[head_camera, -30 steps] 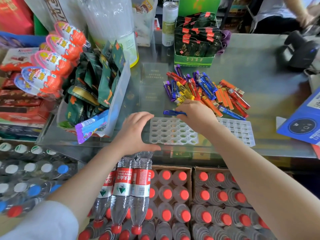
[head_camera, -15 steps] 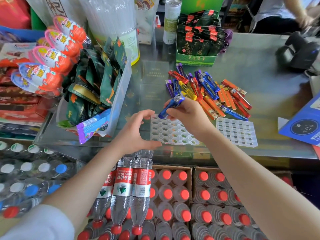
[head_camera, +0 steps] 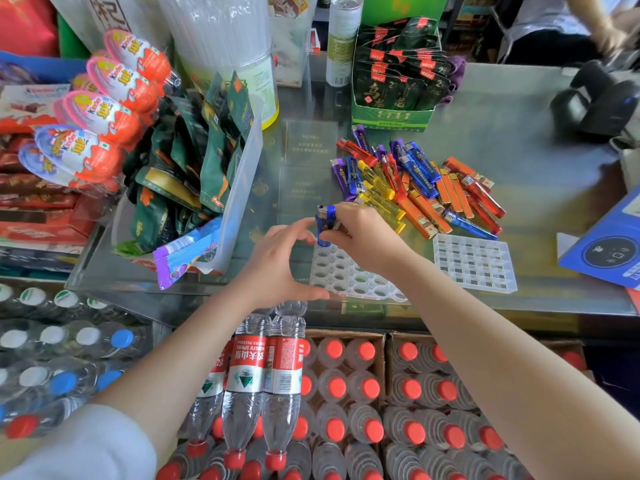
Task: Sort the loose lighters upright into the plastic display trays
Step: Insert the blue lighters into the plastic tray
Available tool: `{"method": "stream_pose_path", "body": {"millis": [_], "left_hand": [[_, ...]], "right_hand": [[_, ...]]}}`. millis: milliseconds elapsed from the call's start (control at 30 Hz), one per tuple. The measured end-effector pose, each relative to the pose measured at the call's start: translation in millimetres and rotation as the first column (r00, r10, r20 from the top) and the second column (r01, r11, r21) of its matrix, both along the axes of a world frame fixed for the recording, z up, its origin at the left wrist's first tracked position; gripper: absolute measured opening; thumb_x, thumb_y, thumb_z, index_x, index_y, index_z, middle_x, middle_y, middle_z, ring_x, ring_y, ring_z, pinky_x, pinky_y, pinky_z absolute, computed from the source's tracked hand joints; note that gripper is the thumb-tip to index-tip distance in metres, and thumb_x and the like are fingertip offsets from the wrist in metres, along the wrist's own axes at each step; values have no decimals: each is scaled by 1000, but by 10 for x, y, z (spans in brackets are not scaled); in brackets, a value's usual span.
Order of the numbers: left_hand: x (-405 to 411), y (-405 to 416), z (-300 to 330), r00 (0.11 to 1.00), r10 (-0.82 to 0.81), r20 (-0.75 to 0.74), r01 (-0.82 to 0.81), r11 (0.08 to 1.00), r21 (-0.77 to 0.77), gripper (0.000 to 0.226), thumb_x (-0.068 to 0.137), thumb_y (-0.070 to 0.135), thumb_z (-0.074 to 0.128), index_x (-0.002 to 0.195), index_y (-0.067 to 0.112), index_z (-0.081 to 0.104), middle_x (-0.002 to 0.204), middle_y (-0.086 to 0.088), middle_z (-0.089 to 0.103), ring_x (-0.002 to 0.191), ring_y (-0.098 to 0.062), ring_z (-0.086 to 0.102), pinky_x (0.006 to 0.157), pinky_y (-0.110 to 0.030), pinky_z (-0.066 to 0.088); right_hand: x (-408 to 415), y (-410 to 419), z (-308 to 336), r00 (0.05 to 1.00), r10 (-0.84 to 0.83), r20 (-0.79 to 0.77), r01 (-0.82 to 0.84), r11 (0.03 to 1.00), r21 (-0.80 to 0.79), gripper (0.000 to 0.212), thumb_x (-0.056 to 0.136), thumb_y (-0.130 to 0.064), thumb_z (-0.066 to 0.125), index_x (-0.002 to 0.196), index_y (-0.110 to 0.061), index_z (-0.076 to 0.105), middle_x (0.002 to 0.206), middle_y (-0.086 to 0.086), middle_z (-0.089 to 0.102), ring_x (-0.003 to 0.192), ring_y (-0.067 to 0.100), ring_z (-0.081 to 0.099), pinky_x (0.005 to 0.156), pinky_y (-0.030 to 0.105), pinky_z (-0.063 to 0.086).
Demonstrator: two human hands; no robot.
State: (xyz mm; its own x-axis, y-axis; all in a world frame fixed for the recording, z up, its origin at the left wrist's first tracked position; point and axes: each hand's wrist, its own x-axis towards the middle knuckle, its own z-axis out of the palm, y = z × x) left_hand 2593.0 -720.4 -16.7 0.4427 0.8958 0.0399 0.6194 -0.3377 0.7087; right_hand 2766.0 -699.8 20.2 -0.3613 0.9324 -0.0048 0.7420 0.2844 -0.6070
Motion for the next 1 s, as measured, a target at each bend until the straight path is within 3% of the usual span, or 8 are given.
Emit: {"method": "stream_pose_path", "body": {"millis": [167,267,400,500,733,833,933,1000], "left_hand": [[28,-4,20,996,-11,-90,14,1000,27,99,48,66,63,133,24,35,116,11,46,115,-12,35,95,-28,25],[67,18,24,985,-26,-173,35,998,52,93,49,69,61,127,22,43,125,3,45,118,-18,35,96,-31,24],[175,36,51,963,-37,-266,53,997,52,98,49,75,59,130,24,38,128,4,37,121,-15,27,98,-32,16],[292,45,77,951,-28,-308,43,998,42,93,55,69,67,129,21,38,130,4,34,123,-16,24,102,-35,15],[558,-32,68,939,34,-343,-12,998,65,93,55,67,68,129,19,37,130,1,35,123,-17,26,102,-37,18],[562,-71,99,957,49,-287,-45,999,22,99,54,60,73,133,18,31,137,0,35,126,-18,27,104,-38,18],[527,-137,184,985,23,-169,-31,998,-49,98,60,42,79,138,17,25,141,-2,34,129,-18,27,106,-36,17],[506,-169,228,992,25,-120,-33,997,-65,93,62,33,80,137,17,27,138,-3,37,127,-17,29,104,-34,20]], "right_hand": [[-1,-89,-37,999,-38,7,37,995,91,18,84,-16,62,91,0,59,86,10,54,71,21,48,64,33,41],[186,-147,-60,986,-167,-17,168,982,91,37,83,-22,64,116,-9,56,111,6,59,82,11,51,76,33,51],[809,-261,-41,865,-498,-64,500,841,208,21,88,-8,54,107,-7,62,112,11,61,83,18,57,75,29,46],[1259,-308,-88,746,-661,83,636,743,208,25,86,-1,50,107,-8,62,118,13,58,98,32,56,73,32,43],[1489,-205,-73,791,-574,212,555,819,147,26,86,-2,51,107,-11,63,100,15,65,75,29,53,65,35,49],[1488,-149,-67,821,-530,213,515,848,126,23,84,-4,55,105,-9,63,101,16,64,83,32,55,66,32,45],[1360,-179,35,861,-507,35,493,851,183,11,83,-8,60,93,-4,61,92,11,58,76,21,49,61,25,35],[1140,-260,160,857,-481,-182,506,853,125,4,82,-9,62,85,-9,59,77,-1,56,62,2,49,53,9,35]]}}
